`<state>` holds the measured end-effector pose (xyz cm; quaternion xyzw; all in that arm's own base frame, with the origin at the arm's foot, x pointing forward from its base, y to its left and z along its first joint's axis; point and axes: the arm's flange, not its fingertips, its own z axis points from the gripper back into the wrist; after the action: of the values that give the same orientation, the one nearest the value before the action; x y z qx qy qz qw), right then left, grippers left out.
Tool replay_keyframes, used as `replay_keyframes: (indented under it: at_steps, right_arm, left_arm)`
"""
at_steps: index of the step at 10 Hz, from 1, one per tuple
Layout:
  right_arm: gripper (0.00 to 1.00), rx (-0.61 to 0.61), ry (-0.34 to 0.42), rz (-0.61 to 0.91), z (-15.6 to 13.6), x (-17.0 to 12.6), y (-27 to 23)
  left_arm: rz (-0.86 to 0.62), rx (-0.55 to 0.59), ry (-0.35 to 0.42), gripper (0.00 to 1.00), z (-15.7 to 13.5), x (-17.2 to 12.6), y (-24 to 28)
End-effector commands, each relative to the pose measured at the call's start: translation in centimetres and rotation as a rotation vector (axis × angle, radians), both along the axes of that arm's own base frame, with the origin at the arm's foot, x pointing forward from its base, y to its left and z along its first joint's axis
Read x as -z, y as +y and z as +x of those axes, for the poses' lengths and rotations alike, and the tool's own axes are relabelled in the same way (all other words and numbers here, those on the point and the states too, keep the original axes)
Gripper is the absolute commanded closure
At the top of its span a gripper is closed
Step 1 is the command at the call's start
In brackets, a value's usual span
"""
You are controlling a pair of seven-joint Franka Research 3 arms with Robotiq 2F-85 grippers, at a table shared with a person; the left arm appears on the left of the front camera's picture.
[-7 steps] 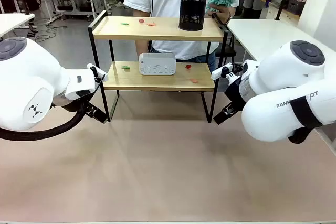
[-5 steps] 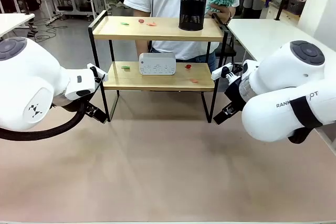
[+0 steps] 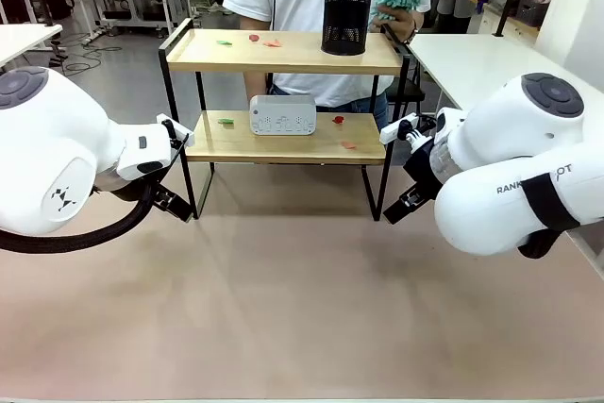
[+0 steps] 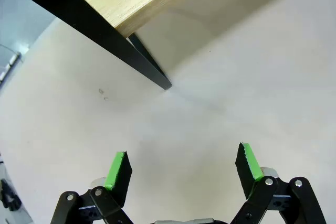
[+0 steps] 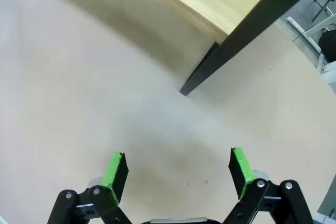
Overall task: Clean the shelf.
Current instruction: Pick up the Duster from the human.
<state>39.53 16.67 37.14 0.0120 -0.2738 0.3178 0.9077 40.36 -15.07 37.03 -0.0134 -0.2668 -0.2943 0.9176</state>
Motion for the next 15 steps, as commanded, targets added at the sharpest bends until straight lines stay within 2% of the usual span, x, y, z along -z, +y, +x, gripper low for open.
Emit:
replay_keyframes:
  at_steps: [1, 4, 5, 6, 7, 8, 9, 10, 11, 12, 13, 14, 15]
  right_arm:
    - [0.00, 0.000, 0.000, 0.001, 0.0, 0.0, 0.0]
    - [0.00, 0.000, 0.000, 0.000, 0.0, 0.0, 0.0]
    - [0.00, 0.087, 0.196, -0.043, -1.3, -3.3, -1.8]
    - [0.00, 0.216, 0.212, 0.080, -2.9, -7.6, -4.5]
    - [0.00, 0.412, 0.282, 0.176, -4.0, -11.7, -7.7]
    - [0.00, 0.395, 0.321, 0.412, -5.6, -15.4, -11.4]
    - [0.00, 0.393, 0.376, 0.601, -6.8, -17.1, -15.0]
    - [0.00, 0.434, 0.387, 0.798, -8.1, -17.5, -19.8]
    - [0.00, 0.506, 0.369, 1.001, -9.4, -16.5, -25.5]
    - [0.00, 0.607, 0.352, 1.210, -10.9, -14.2, -31.2]
    - [0.00, 0.732, 0.304, 1.409, -12.4, -11.7, -35.2]
    - [0.00, 0.804, 0.262, 1.516, -13.8, -9.5, -37.4]
    - [0.00, 0.856, 0.243, 1.562, -14.8, -7.9, -38.4]
  left_arm:
    - [0.000, 0.000, 0.000, 0.00, 0.0, 0.0, 0.0]
    - [0.000, 0.000, 0.000, 0.00, 0.0, 0.0, 0.0]
    - [-0.019, 0.137, 0.137, 0.00, -2.4, -3.3, 1.1]
    - [-0.108, 0.228, 0.184, 0.00, -5.0, -7.0, 2.9]
    - [-0.193, 0.217, 0.171, 0.00, -6.9, -10.4, 5.0]
    - [-0.355, 0.249, 0.208, 0.00, -8.2, -13.5, 7.9]
    - [-0.478, 0.207, 0.218, 0.00, -8.5, -15.7, 11.6]
    - [-0.587, 0.134, 0.191, 0.00, -8.4, -16.7, 16.4]
    - [-0.708, -0.010, 0.172, 0.00, -8.3, -16.6, 21.6]
    - [-0.911, -0.156, 0.148, 0.00, -8.5, -14.8, 27.9]
    - [-1.123, -0.351, 0.106, 0.00, -8.8, -12.1, 32.8]
    - [-1.309, -0.509, 0.097, 0.00, -9.3, -8.6, 36.4]
    - [-1.459, -0.571, 0.115, 0.00, -9.8, -4.9, 38.2]
